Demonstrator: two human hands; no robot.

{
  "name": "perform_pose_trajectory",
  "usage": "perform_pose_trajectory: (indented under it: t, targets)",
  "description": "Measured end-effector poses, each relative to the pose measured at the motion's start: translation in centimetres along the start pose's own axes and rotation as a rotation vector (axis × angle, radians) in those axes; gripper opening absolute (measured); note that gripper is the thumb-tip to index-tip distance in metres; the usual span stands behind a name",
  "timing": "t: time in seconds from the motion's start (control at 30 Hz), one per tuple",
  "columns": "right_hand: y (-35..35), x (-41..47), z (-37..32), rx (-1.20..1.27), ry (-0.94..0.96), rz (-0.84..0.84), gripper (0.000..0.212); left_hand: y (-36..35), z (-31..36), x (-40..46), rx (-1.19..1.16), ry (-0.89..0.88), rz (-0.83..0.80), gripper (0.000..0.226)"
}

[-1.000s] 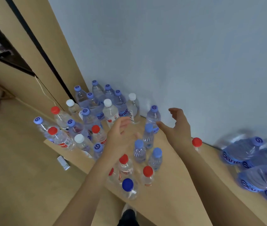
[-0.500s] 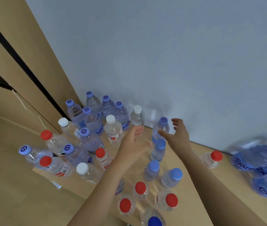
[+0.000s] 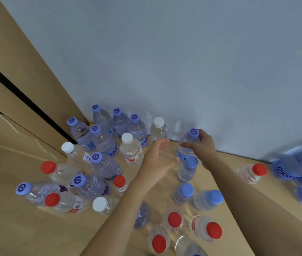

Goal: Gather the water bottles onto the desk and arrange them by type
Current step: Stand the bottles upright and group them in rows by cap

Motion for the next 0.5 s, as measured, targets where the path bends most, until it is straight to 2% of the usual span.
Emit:
perform_pose_trajectory:
  t: [0.1, 0.27, 0.5]
  targets:
    - [0.9, -0.9, -1.3, 0.060, 0.045, 0.027, 0.035, 0.0, 0.2, 0.3, 0.003, -0.012, -0.010, 0.056]
    - [3.2, -4.3, -7.2, 0.108, 0.250, 0.024, 0.028, -0.7, 2.2, 0.6, -0.002, -0.065, -0.030, 0.069]
    - [6.6, -10.4, -15.9, 0.175, 0.470, -0.022, 0.021, -1.4, 9.3, -0.8, -0.027, -0.311, -0.079, 0.066]
Point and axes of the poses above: each hand's wrist, its own x-axis towards the middle knuckle, its own y-axis out of the back of the hand, z = x × y, the point moved 1 cm from there along x, towards the middle knuckle, and after that the axes turned 13 degrees about x, right-handed, at the moved point
